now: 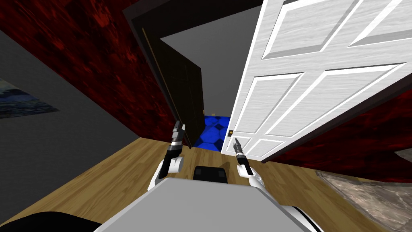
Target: Push the door open
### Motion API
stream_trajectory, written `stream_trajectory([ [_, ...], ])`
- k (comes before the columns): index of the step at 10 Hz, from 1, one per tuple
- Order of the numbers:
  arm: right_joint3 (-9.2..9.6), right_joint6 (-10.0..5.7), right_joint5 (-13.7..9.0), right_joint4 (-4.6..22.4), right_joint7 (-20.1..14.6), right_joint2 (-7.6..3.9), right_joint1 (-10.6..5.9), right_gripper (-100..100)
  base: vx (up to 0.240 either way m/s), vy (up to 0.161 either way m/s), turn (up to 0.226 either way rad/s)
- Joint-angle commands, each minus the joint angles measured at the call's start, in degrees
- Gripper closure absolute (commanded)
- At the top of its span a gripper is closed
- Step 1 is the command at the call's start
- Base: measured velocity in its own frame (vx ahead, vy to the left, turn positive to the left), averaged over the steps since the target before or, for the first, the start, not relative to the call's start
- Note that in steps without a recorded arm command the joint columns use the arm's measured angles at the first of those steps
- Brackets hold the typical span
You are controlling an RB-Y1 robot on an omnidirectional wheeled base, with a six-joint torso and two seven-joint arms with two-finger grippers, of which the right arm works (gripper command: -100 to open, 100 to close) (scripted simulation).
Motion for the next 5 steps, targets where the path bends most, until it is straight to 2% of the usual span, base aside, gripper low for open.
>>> stream_trajectory([
  [1,-0.15,0.02,0.0,0.1,0.1,0.07,-0.13,-100,0.209,-0.036,0.022],
  [5,-0.79,0.07,-0.2,0.8,0.6,0.42,-0.62,-100,0.181,-0.04,0.033],
])
